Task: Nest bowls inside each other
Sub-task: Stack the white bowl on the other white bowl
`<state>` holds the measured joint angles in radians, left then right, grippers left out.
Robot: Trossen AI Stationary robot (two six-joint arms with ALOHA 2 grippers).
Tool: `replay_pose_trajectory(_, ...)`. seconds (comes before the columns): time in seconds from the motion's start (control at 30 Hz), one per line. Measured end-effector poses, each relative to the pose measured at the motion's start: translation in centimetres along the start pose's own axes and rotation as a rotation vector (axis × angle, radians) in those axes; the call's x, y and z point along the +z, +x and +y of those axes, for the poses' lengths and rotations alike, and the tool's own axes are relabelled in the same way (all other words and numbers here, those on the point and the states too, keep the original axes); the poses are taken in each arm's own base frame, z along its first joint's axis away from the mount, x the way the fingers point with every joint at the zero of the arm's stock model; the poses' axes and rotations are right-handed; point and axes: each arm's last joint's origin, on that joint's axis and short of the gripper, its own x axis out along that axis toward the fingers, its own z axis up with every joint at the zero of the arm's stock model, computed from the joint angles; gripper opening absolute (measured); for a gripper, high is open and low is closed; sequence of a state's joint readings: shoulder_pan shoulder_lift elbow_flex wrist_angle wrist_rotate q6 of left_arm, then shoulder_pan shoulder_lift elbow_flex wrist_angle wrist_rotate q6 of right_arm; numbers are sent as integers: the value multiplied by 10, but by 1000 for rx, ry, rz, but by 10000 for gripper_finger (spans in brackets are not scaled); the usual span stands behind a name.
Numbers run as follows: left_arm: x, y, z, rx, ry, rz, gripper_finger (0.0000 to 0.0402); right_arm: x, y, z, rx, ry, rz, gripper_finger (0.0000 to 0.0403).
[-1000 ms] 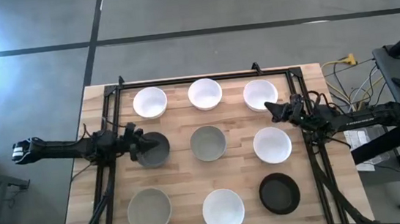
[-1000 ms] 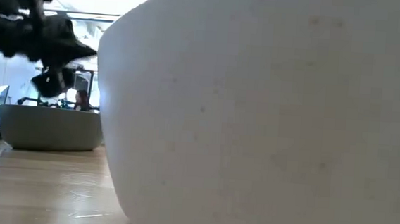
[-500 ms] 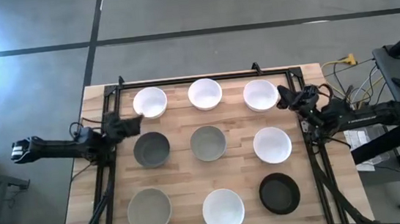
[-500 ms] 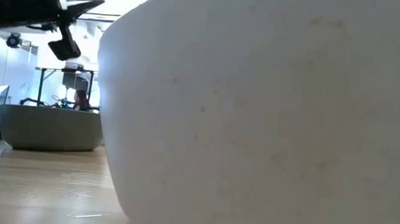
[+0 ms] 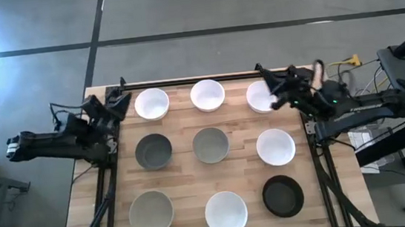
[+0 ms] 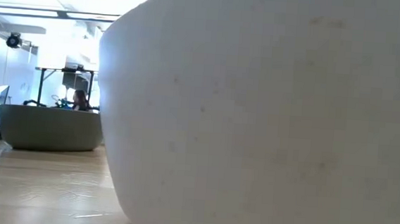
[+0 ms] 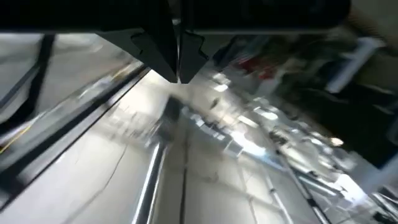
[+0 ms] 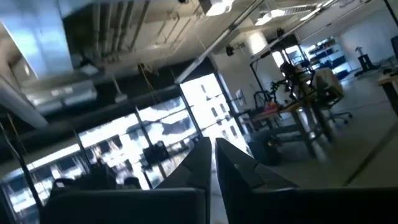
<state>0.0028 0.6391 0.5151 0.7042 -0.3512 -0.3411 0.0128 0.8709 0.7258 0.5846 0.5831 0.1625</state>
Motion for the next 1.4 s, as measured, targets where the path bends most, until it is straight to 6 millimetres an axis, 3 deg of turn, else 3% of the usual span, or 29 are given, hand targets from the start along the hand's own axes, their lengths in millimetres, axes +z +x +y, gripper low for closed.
replay_pose_trajectory(0.23,0,35,-13,196,387,621,0,-8,40,29,63,-250,342,18)
replay_pose_trajectory(0.4,-10,47,-11,364,578,901,0,-8,55,39,47,-364,535,18)
replay_pose_trajectory(0.6,-21,54,-2,594,721,987,0,-12,66,46,50,-462,619,18)
replay_pose_trajectory(0.87,-34,60,10,666,732,1019,11,-18,66,45,37,-455,651,18)
replay_pose_trajectory(1.0,-32,62,16,691,750,1021,56,-21,64,44,25,-435,675,18)
replay_pose_trajectory(1.13,-29,62,24,746,734,1000,131,-21,64,43,19,-422,677,18)
replay_pose_trajectory(1.3,-24,51,42,994,470,946,233,-21,64,44,15,-411,678,18)
replay_pose_trajectory(1.4,-23,42,56,1105,294,978,271,-21,64,44,5,-379,678,18)
